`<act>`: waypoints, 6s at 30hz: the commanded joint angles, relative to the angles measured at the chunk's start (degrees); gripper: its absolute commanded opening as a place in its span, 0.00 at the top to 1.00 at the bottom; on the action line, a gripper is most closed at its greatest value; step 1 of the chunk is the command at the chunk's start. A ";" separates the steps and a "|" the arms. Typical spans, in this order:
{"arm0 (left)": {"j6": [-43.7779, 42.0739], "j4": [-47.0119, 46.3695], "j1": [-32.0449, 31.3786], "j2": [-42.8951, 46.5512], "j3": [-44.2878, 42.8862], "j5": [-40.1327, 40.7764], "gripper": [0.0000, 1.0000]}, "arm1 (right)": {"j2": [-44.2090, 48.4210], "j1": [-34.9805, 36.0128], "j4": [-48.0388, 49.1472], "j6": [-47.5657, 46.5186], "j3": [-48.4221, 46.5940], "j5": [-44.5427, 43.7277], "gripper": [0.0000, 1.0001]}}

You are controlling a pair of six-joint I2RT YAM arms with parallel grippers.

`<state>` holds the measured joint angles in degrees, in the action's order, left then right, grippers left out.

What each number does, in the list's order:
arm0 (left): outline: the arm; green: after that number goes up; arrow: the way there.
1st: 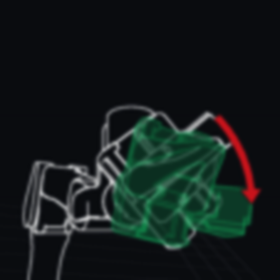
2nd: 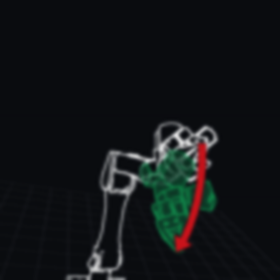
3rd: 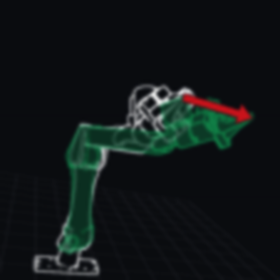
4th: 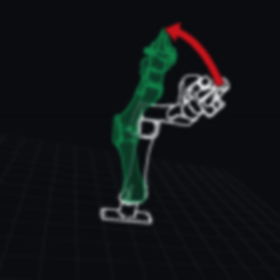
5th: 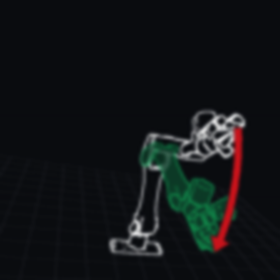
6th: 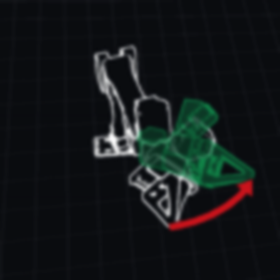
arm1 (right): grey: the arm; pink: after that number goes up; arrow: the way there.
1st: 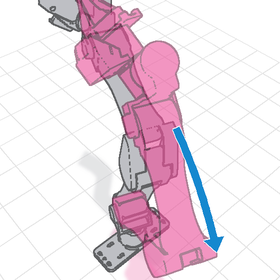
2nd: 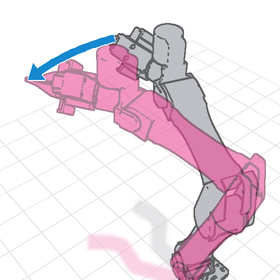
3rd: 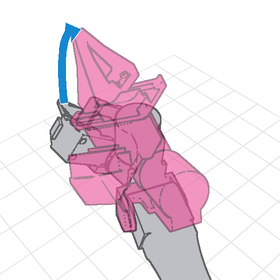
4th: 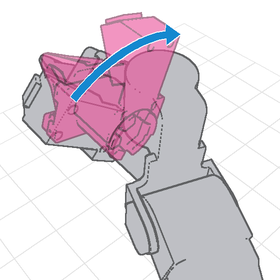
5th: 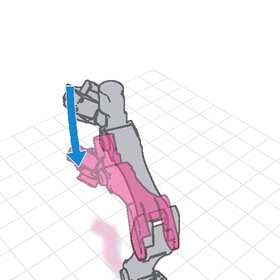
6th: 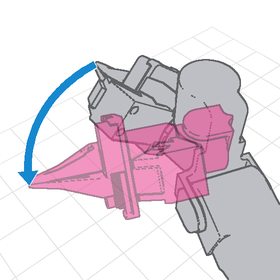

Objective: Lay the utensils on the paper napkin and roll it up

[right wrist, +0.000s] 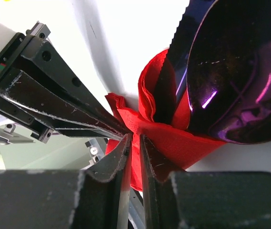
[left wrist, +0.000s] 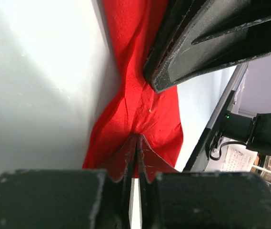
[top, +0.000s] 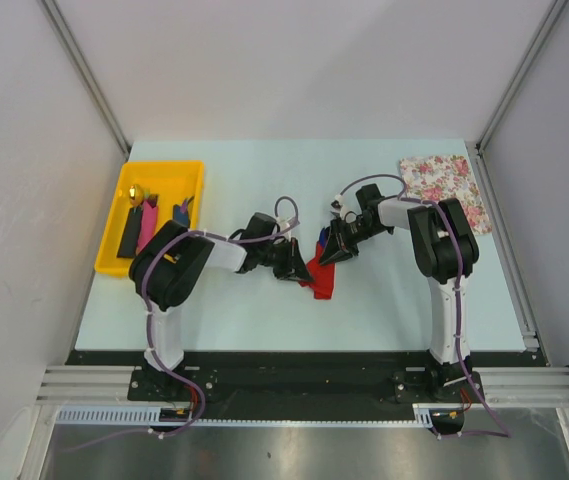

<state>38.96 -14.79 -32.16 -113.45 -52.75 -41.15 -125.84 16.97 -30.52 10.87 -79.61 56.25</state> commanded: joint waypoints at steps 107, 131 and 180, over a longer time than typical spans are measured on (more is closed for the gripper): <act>-12.59 7.04 -3.43 4.73 -15.71 13.46 1.00 | 18.70 -7.30 0.73 -6.39 13.52 0.36 0.30; -13.12 8.36 -2.29 13.68 -17.99 2.22 1.00 | 25.55 -11.00 16.63 -4.73 19.15 2.98 0.08; -19.80 24.55 0.79 36.45 -37.34 -24.16 1.00 | 66.77 4.46 78.17 22.27 30.75 1.51 0.07</act>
<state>17.76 14.68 -31.38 -79.68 -90.30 -62.37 -62.02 18.74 44.95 33.65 -47.94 59.44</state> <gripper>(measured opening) 0.005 0.947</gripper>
